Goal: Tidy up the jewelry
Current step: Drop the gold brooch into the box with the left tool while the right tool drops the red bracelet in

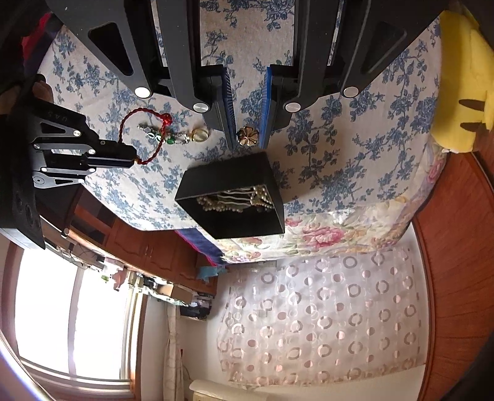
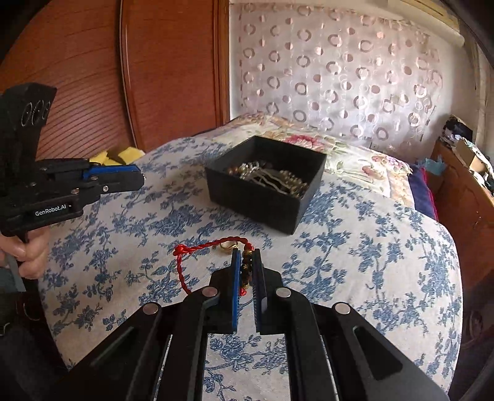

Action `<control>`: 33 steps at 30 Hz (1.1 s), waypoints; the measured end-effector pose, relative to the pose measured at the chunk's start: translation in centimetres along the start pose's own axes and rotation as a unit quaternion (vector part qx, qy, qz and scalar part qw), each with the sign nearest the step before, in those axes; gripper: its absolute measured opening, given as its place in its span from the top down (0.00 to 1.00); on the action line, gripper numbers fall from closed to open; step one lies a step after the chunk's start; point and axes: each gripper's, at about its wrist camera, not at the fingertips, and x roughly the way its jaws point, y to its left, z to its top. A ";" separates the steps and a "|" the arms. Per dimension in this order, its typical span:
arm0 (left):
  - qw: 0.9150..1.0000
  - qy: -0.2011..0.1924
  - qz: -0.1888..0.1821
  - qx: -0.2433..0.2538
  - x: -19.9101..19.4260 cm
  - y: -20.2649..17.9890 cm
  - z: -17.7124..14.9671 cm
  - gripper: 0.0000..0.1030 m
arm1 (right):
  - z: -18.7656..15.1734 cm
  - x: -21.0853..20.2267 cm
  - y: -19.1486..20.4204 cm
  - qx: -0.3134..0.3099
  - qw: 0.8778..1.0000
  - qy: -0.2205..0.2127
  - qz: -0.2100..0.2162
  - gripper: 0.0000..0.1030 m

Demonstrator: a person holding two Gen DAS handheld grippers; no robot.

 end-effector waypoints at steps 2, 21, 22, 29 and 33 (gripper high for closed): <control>1.000 -0.002 0.000 0.001 0.0 -0.1 0.2 0.86 | 0.1 -0.3 -0.3 0.003 1.000 -0.003 0.000 0.92; 1.000 -0.006 -0.005 0.003 2.8 -0.5 3.2 0.86 | 2.9 1.0 -4.5 0.033 0.999 -0.027 -0.001 0.92; 1.000 -0.007 -0.004 0.002 3.0 -0.4 3.6 0.86 | 3.3 1.3 -4.8 0.034 0.999 -0.029 0.001 0.92; 1.000 -0.005 0.005 0.003 4.6 -0.1 5.6 0.86 | 6.2 3.5 -6.3 0.034 0.998 -0.042 0.011 0.92; 1.000 -0.002 0.008 0.003 5.6 0.1 6.5 0.86 | 7.8 5.4 -7.2 0.034 0.999 -0.040 0.015 0.92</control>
